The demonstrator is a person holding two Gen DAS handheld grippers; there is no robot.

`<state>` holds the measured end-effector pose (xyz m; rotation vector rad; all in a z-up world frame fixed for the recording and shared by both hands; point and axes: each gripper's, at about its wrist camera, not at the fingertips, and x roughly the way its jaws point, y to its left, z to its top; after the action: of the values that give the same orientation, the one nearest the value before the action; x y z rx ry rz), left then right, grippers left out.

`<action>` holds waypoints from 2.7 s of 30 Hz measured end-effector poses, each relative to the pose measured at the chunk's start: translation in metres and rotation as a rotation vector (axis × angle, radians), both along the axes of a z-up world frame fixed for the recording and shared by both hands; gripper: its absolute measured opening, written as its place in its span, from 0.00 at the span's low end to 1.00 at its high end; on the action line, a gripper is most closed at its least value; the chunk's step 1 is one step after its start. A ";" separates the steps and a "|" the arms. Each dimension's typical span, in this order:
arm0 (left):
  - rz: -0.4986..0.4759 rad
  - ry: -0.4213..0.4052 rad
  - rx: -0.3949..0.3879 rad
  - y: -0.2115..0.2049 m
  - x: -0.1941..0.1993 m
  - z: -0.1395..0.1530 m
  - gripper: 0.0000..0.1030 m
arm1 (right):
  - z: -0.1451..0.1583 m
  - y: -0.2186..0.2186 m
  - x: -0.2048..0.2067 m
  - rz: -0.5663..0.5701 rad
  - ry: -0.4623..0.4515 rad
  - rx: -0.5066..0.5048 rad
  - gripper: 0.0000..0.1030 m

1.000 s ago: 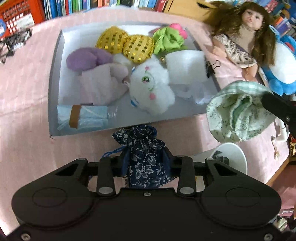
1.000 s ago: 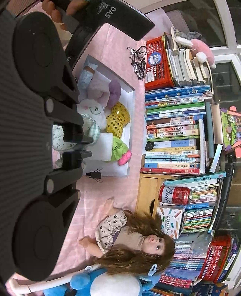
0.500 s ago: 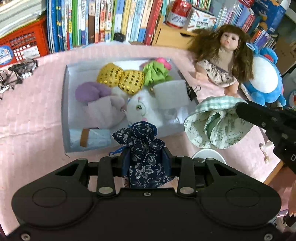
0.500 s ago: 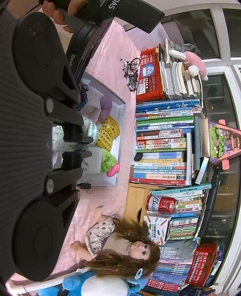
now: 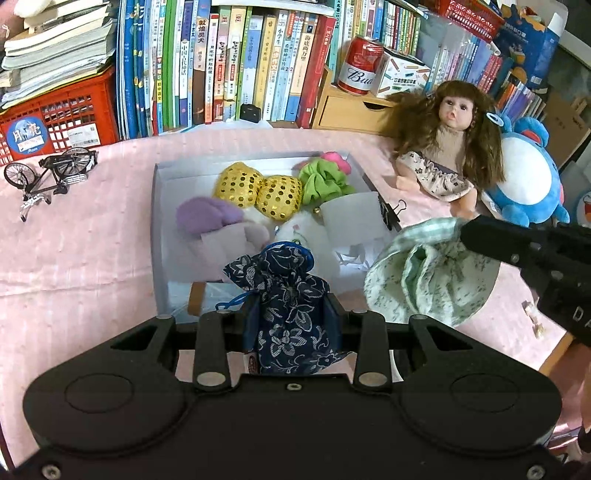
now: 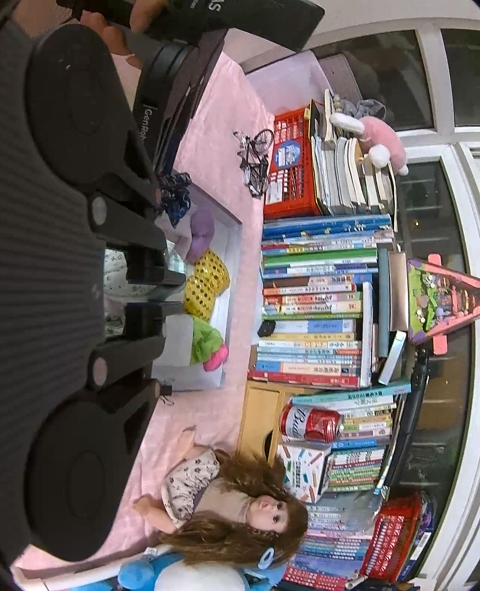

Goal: Organize soft objects
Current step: 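Lift the pouch and cloth bag with both grippers and pull them back, then carry the pouch and cloth bag with both grippers over the white tray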

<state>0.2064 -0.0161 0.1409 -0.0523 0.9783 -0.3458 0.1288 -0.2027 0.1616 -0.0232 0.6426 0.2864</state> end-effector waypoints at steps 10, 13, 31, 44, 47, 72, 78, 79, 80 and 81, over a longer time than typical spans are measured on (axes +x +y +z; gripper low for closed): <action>-0.008 0.011 0.005 0.002 0.001 -0.007 0.33 | -0.006 0.008 -0.007 0.065 0.046 0.030 0.11; 0.001 0.010 0.005 0.004 0.004 -0.007 0.33 | -0.006 0.012 -0.014 0.091 0.042 0.038 0.11; -0.057 -0.223 -0.107 0.019 -0.071 0.014 0.33 | -0.066 0.013 -0.119 0.090 -0.080 0.063 0.14; -0.060 -0.438 -0.042 0.016 -0.203 -0.027 0.33 | -0.135 -0.003 -0.159 -0.077 -0.124 0.090 0.47; -0.063 -0.423 0.000 0.010 -0.211 -0.046 0.33 | -0.137 -0.005 -0.161 -0.100 -0.186 0.085 0.73; 0.027 -0.363 0.079 -0.024 -0.201 -0.134 0.71 | -0.173 -0.011 -0.132 -0.149 -0.179 0.027 0.69; 0.022 -0.397 0.127 -0.031 -0.207 -0.138 0.50 | -0.172 -0.014 -0.133 -0.143 -0.170 0.027 0.48; 0.021 -0.398 0.124 -0.031 -0.208 -0.137 0.49 | -0.171 -0.014 -0.134 -0.143 -0.171 0.032 0.47; 0.021 -0.393 0.116 -0.031 -0.208 -0.136 0.45 | -0.169 -0.015 -0.134 -0.140 -0.172 0.035 0.45; 0.021 -0.388 0.109 -0.030 -0.208 -0.135 0.44 | -0.168 -0.015 -0.135 -0.139 -0.174 0.037 0.44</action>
<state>-0.0020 -0.0462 0.0064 0.1013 0.6102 -0.2701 -0.0065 -0.2173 -0.0065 0.0314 0.4638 0.1594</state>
